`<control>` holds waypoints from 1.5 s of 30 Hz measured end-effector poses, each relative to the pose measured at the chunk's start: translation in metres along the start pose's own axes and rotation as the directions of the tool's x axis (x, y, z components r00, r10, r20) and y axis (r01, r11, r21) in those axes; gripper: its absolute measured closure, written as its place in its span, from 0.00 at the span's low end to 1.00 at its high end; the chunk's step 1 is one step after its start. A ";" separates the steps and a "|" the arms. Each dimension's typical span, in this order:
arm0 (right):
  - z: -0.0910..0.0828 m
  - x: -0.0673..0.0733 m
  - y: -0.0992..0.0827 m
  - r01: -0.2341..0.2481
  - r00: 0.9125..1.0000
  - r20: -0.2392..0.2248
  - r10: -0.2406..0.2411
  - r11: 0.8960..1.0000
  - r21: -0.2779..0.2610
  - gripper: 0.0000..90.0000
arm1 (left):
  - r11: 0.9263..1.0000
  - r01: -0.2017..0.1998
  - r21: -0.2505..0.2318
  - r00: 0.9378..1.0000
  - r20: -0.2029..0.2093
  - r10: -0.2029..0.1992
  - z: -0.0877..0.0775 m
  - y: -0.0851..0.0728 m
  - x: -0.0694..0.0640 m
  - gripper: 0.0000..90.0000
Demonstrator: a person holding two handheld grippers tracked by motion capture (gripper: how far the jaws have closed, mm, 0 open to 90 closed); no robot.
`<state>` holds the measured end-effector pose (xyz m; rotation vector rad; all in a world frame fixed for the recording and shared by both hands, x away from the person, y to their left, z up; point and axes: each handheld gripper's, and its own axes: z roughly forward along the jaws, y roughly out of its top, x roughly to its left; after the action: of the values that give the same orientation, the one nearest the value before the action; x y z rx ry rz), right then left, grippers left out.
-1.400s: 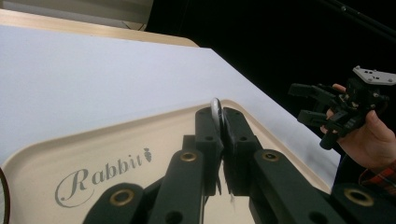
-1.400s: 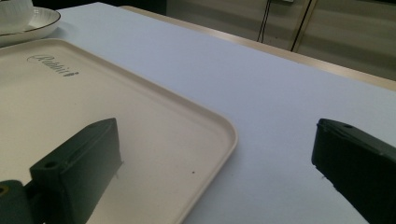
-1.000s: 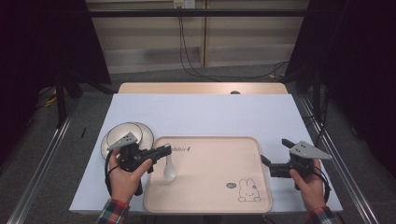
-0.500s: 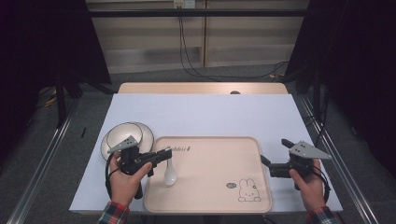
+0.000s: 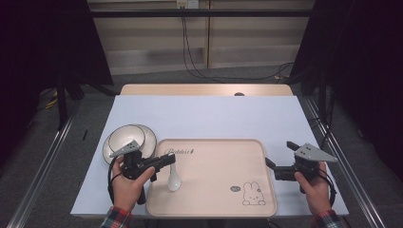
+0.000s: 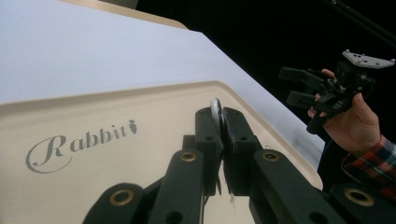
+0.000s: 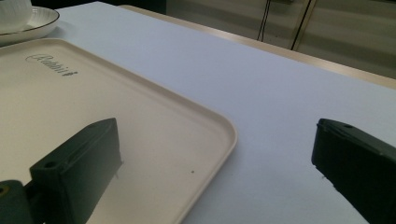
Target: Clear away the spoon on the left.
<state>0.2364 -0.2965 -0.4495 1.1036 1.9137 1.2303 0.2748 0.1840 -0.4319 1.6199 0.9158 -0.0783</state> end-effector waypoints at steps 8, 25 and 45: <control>0.000 0.000 0.000 0.001 1.000 0.002 -0.001 1.000 0.003 0.01 | 1.000 -0.014 0.008 1.000 -0.006 0.014 0.001 0.001 0.004 0.94; 0.000 0.000 0.000 0.002 1.000 -0.005 -0.002 1.000 0.008 0.01 | 0.995 -0.093 0.024 0.993 -0.066 0.094 0.010 0.003 0.014 0.89; 0.000 0.000 0.000 0.006 1.000 -0.012 -0.006 1.000 0.009 0.01 | 0.995 -0.097 0.020 0.989 -0.114 0.099 0.023 -0.003 0.028 0.83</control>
<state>0.2361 -0.2963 -0.4499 1.0967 1.9315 1.2291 0.3017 0.1786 -0.4550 1.6944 0.9232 0.0771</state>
